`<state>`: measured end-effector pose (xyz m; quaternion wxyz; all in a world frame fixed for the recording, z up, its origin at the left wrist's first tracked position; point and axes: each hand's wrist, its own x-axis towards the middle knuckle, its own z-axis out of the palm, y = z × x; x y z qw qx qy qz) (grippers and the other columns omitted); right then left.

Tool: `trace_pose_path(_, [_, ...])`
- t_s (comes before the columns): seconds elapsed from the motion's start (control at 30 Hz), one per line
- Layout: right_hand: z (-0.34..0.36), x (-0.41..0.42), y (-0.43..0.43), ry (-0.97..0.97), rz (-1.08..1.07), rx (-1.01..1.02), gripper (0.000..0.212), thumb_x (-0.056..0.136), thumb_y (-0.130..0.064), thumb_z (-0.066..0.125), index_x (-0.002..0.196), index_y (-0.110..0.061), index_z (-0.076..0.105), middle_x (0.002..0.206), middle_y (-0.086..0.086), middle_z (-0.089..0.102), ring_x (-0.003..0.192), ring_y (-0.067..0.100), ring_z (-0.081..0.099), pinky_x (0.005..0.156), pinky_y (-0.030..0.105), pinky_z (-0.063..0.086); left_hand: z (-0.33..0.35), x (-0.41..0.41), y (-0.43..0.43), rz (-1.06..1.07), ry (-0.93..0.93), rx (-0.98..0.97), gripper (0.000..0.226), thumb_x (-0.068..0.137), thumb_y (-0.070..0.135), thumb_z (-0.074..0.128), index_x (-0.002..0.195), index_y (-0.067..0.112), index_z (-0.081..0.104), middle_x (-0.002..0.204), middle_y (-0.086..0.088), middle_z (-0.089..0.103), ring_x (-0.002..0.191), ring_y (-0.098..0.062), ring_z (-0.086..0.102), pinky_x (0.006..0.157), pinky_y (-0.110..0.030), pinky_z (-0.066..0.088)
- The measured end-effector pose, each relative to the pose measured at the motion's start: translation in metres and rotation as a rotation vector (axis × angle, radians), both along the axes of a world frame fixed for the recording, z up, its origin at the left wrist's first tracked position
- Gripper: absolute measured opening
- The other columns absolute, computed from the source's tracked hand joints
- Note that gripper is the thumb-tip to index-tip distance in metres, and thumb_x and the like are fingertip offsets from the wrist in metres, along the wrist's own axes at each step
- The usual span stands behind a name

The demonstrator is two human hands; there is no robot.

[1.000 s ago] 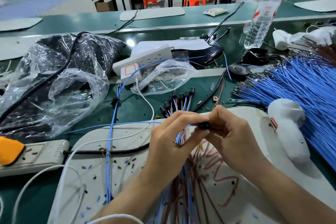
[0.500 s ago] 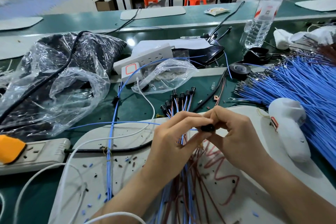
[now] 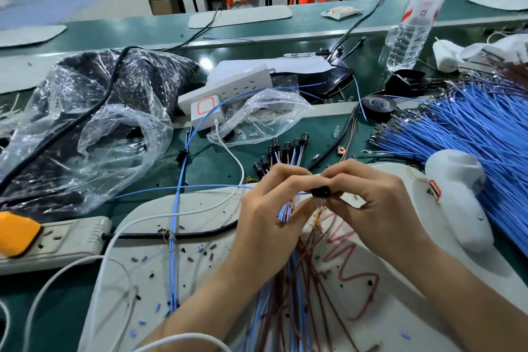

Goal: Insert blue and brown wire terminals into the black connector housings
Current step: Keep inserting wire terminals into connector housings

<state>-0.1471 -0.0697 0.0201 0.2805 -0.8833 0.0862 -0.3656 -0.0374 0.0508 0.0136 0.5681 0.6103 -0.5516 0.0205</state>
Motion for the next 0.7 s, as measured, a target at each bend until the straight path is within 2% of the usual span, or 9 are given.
trace_pose_path(0.07, [-0.0004, -0.0004, 0.0001, -0.015, -0.023, 0.016, 0.007, 0.074, -0.011, 0.071, 0.076, -0.004, 0.073, 0.082, -0.001, 0.063, 0.072, 0.004, 0.056, 0.068, 0.008, 0.042, -0.0007, -0.0003, 0.0001, -0.005, 0.002, 0.008, 0.023, 0.081, 0.002, 0.070, 0.103, 0.008, 0.070, 0.097, -0.005, 0.063, 0.092, -0.011, 0.062, 0.083, -0.025, 0.050])
trace_pose_path(0.17, [-0.0023, -0.0010, 0.0000, -0.024, 0.002, 0.059, 0.004, 0.073, -0.005, 0.073, 0.075, -0.003, 0.071, 0.083, -0.002, 0.062, 0.074, -0.002, 0.056, 0.068, 0.007, 0.042, 0.0000, -0.0011, 0.0006, -0.014, 0.009, 0.006, 0.022, 0.081, 0.002, 0.070, 0.102, 0.008, 0.071, 0.097, -0.004, 0.064, 0.093, -0.010, 0.063, 0.083, -0.024, 0.050])
trace_pose_path(0.27, [-0.0032, -0.0018, -0.0006, -0.030, 0.032, 0.095, 0.009, 0.073, 0.004, 0.076, 0.075, -0.002, 0.069, 0.084, 0.000, 0.063, 0.075, 0.002, 0.059, 0.069, 0.012, 0.048, 0.0022, -0.0020, 0.0010, -0.033, 0.016, -0.008, 0.021, 0.082, 0.004, 0.069, 0.102, 0.009, 0.071, 0.097, -0.004, 0.064, 0.093, -0.010, 0.064, 0.083, -0.023, 0.050])
trace_pose_path(0.47, [-0.0029, -0.0011, 0.0005, -0.062, 0.094, 0.220, 0.006, 0.074, -0.006, 0.070, 0.076, -0.010, 0.067, 0.085, -0.004, 0.062, 0.077, 0.006, 0.062, 0.070, 0.021, 0.054, 0.0037, -0.0010, 0.0011, -0.055, 0.028, 0.005, 0.019, 0.079, 0.003, 0.071, 0.097, 0.005, 0.072, 0.094, -0.007, 0.065, 0.089, -0.010, 0.064, 0.082, -0.021, 0.050])
trace_pose_path(0.6, [-0.0017, 0.0003, 0.0016, -0.081, 0.114, 0.309, 0.029, 0.071, -0.003, 0.070, 0.075, -0.029, 0.059, 0.086, -0.006, 0.062, 0.077, 0.008, 0.063, 0.072, 0.019, 0.053, 0.0030, 0.0006, 0.0004, -0.070, 0.095, -0.002, 0.020, 0.078, 0.005, 0.073, 0.097, 0.007, 0.072, 0.094, -0.006, 0.065, 0.088, -0.011, 0.065, 0.082, -0.024, 0.050])
trace_pose_path(0.7, [-0.0019, 0.0015, 0.0019, -0.079, 0.136, 0.351, 0.031, 0.072, -0.001, 0.068, 0.075, -0.030, 0.058, 0.086, -0.004, 0.063, 0.077, 0.009, 0.062, 0.072, 0.019, 0.053, 0.0020, 0.0004, 0.0002, -0.083, 0.155, -0.009, 0.021, 0.077, 0.006, 0.073, 0.098, 0.011, 0.071, 0.095, -0.004, 0.066, 0.089, -0.013, 0.065, 0.082, -0.028, 0.052])
